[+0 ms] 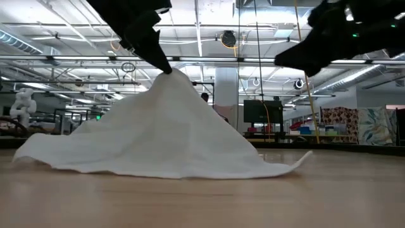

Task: Roll napkin
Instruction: Fold the white table napkin

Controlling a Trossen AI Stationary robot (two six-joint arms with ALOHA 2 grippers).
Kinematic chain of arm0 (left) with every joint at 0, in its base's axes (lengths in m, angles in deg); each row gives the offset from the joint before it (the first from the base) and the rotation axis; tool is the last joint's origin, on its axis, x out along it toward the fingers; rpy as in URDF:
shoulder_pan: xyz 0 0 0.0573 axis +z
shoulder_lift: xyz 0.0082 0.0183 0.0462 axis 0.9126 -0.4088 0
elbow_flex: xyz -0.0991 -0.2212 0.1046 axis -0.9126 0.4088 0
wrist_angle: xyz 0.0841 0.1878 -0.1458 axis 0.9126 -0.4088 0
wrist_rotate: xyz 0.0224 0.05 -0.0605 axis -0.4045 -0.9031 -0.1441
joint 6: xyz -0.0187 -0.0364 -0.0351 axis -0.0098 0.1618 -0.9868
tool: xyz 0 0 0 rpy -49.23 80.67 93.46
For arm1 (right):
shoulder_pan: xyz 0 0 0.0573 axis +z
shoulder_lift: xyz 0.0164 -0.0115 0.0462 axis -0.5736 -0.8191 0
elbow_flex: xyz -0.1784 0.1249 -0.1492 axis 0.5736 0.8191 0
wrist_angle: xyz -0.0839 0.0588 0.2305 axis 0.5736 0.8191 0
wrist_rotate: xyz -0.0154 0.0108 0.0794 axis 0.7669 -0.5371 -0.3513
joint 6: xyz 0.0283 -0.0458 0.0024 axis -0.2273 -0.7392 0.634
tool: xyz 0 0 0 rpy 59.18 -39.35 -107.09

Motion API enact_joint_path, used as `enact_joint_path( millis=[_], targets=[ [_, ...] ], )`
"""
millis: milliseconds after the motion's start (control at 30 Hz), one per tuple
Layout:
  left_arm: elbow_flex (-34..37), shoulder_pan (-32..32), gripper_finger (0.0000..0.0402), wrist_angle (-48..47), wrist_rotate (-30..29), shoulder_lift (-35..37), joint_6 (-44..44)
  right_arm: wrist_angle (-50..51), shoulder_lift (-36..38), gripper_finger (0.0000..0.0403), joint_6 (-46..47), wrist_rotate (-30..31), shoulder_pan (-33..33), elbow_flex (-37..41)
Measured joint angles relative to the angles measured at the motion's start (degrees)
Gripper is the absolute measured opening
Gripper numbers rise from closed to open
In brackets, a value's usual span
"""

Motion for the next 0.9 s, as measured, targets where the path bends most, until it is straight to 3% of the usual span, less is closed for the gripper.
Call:
enact_joint_path(
  millis=[267, 500, 733, 900],
  targets=[
    [0.0, 0.5, 0.0008, 3.3, 2.5, -4.7, 1.6, -15.0, -25.3, 0.013, -5.1, -1.0, 0.0, -8.0],
    [0.0, 0.5, 0.0008, 6.3, 2.9, -8.1, 1.8, -16.7, -42.5, 0.0154, -6.0, -1.8, 0.0, -18.3],
    [0.0, 0.5, 0.0008, 7.0, 2.9, -8.7, 1.8, -15.9, -51.1, 0.0158, -6.1, -2.0, 0.0, -25.1],
    [0.0, 0.5, 0.0008, 7.9, 2.1, -8.7, 1.4, -13.1, -51.8, 0.0107, -5.7, -1.3, 0.0, -26.5]
  ],
)
